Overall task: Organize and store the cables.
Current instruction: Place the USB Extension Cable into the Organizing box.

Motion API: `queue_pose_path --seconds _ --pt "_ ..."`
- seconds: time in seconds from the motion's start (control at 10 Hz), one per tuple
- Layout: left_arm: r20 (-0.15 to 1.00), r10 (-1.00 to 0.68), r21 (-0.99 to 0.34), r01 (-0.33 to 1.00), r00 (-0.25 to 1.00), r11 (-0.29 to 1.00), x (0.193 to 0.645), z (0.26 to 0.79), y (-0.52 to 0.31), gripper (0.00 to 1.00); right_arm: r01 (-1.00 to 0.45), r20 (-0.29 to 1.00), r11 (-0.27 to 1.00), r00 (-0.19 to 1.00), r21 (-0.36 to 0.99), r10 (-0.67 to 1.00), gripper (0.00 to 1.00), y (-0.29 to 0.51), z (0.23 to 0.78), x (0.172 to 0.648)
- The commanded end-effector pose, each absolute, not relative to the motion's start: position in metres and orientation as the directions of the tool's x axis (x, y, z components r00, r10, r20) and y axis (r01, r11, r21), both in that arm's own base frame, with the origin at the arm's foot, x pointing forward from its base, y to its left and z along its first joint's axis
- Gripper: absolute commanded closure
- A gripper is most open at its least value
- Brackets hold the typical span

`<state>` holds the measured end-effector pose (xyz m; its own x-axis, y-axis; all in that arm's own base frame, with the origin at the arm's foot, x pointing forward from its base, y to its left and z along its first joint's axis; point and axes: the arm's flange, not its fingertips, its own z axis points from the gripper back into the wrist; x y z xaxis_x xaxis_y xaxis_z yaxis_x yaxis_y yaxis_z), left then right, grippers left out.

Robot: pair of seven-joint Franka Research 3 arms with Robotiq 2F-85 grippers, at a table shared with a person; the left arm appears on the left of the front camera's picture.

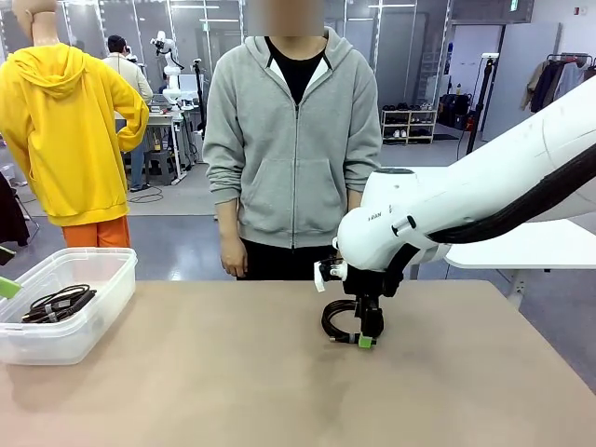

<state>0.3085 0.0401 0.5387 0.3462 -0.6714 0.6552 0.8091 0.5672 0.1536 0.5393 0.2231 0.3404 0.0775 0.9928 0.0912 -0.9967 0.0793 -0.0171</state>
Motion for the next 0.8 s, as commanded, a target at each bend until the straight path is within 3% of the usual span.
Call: queue_pose_path --seconds 0.0,0.7 --pt "0.654 -0.665 0.157 0.795 0.361 0.586 0.308 0.541 0.038 0.00 -0.993 0.063 0.107 0.105 -0.044 0.992 0.00 0.228 0.329 0.551" --pt "0.654 -0.665 0.157 0.795 0.361 0.586 0.308 0.541 0.038 0.00 -0.991 0.058 0.116 0.112 -0.064 0.992 0.00 0.236 0.307 0.565"
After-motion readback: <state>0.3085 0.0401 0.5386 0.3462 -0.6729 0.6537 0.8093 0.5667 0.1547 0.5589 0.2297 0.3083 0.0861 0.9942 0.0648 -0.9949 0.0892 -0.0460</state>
